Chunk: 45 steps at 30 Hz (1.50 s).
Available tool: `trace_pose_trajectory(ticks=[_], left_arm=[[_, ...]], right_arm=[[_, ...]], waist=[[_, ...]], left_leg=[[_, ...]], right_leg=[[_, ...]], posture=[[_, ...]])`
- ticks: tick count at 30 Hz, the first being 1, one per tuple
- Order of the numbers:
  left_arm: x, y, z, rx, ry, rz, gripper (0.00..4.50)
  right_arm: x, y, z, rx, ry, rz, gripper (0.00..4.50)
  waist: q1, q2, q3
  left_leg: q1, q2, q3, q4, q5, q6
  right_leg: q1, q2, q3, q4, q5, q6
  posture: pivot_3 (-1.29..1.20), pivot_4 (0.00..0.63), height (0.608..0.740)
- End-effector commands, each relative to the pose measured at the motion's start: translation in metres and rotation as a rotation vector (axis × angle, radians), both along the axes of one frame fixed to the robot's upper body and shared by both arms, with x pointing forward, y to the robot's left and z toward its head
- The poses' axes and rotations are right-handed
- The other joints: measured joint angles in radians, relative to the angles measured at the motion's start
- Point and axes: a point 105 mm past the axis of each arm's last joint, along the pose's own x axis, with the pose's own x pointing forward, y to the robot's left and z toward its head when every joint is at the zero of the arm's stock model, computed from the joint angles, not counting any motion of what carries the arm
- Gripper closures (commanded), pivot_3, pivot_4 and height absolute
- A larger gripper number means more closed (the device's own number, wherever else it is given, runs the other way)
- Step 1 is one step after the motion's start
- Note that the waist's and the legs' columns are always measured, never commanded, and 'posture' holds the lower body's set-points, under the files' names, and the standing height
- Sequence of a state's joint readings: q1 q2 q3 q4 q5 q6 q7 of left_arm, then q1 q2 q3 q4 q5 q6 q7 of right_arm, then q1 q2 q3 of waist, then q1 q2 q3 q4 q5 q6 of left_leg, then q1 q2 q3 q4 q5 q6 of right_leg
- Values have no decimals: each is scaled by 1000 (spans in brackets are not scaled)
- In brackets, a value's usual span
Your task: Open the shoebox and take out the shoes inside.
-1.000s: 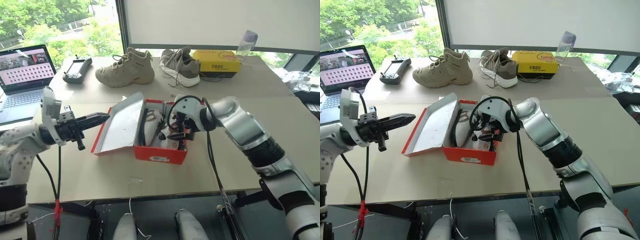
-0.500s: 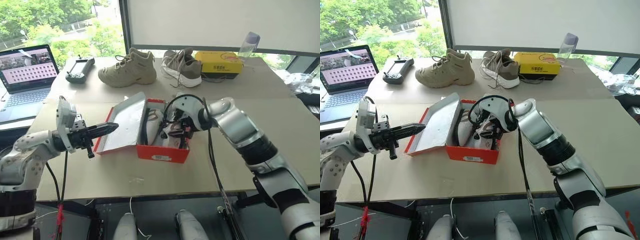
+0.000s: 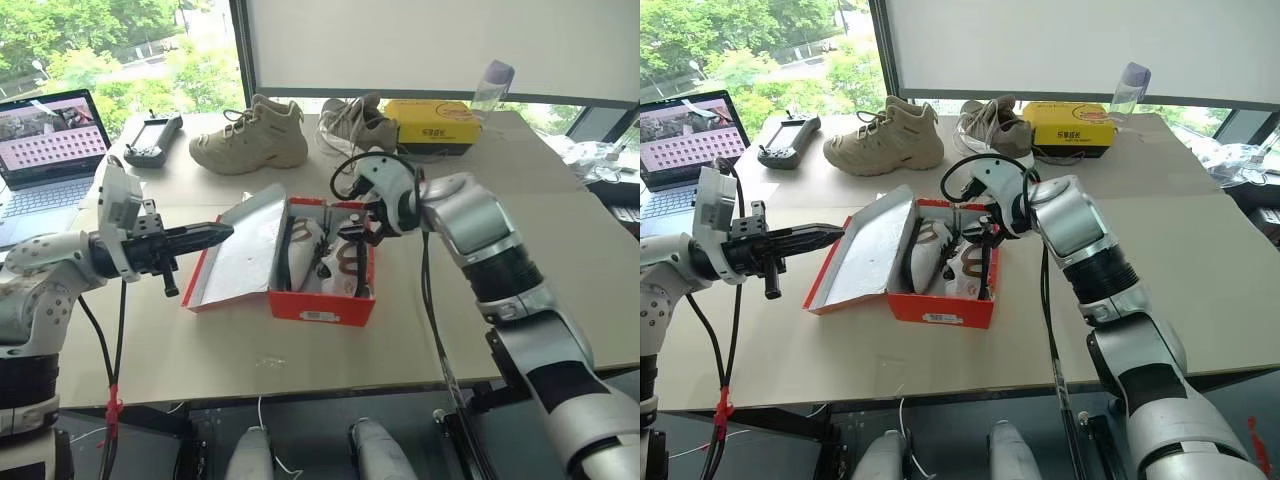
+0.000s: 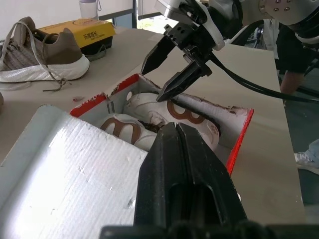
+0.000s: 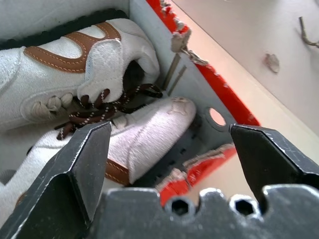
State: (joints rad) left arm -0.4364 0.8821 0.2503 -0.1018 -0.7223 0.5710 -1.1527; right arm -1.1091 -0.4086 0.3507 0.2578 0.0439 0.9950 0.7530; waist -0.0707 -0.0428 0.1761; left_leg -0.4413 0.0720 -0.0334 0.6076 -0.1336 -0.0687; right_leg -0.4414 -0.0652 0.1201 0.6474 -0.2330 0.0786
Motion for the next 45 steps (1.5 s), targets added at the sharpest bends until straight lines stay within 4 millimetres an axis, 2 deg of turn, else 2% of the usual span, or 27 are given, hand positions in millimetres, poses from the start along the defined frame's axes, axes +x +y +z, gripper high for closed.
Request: trace_pose_trajectory(ticks=[1, 10, 15, 18, 24, 28, 32, 39, 45], left_arm=[[-3, -4, 14, 22, -57, -27, 4500], [-2, -6, 16, 27, -74, -23, 4500], [-2, -6, 17, 24, -83, -21, 4500], [-2, -6, 18, 20, -88, -21, 4500], [-1, -6, 18, 20, -93, -19, 4500], [1, -4, 18, 23, -94, -15, 4500], [2, -3, 18, 27, -96, -11, 4500], [3, -1, 16, 34, -99, -5, 4500], [4, 0, 15, 38, -95, -3, 4500]], right_arm=[[6, 1, 2, -18, -37, 7, 25], [-1, -5, -45, -55, 119, 13, 25], [-5, -4, -58, -54, 162, 18, 25], [-7, -1, -59, -44, 167, 32, 694], [-8, 2, -60, -43, 167, 39, 2664], [-7, -1, -63, -59, 161, 28, 3735], [-7, -1, -66, -69, 153, 20, 3735], [-2, 8, -43, -3, 105, 9, 3735], [-5, 20, -1, 128, 91, 5, 3735]], waist=[[0, 0, 0], [1, 0, 0], [2, 0, 0], [2, -1, -1], [0, -1, -1], [-2, -1, -1], [-1, -1, -1], [-6, -2, -2], [-13, -1, -1]], left_leg=[[0, 0, 0, 0, 0, 0], [0, 0, 0, 0, 0, 0], [1, 0, 0, 0, 0, 0], [1, 0, 0, 0, 0, 0], [1, 0, -1, 0, 0, 0], [2, 0, -1, 0, 0, 0], [2, 0, -1, 0, 0, 0], [3, 0, -1, 0, 0, 0], [3, 0, -1, 0, 0, 0]], right_leg=[[0, 0, 0, 0, 0, 0], [1, 0, 0, 0, 0, 0], [2, 0, -1, 0, 0, 0], [2, 0, -1, 0, 0, 0], [2, 0, -1, 0, 0, 0], [2, 0, -1, 0, 0, 0], [3, 0, -1, 0, 0, 0], [3, 0, 0, 0, 0, 0], [2, 0, 0, 0, 0, 0]], posture=[[0, 150, 712], [0, 150, 712], [0, 150, 712], [0, 150, 712], [0, 150, 712], [0, 150, 712], [0, 150, 712], [0, 150, 712], [0, 150, 712]])
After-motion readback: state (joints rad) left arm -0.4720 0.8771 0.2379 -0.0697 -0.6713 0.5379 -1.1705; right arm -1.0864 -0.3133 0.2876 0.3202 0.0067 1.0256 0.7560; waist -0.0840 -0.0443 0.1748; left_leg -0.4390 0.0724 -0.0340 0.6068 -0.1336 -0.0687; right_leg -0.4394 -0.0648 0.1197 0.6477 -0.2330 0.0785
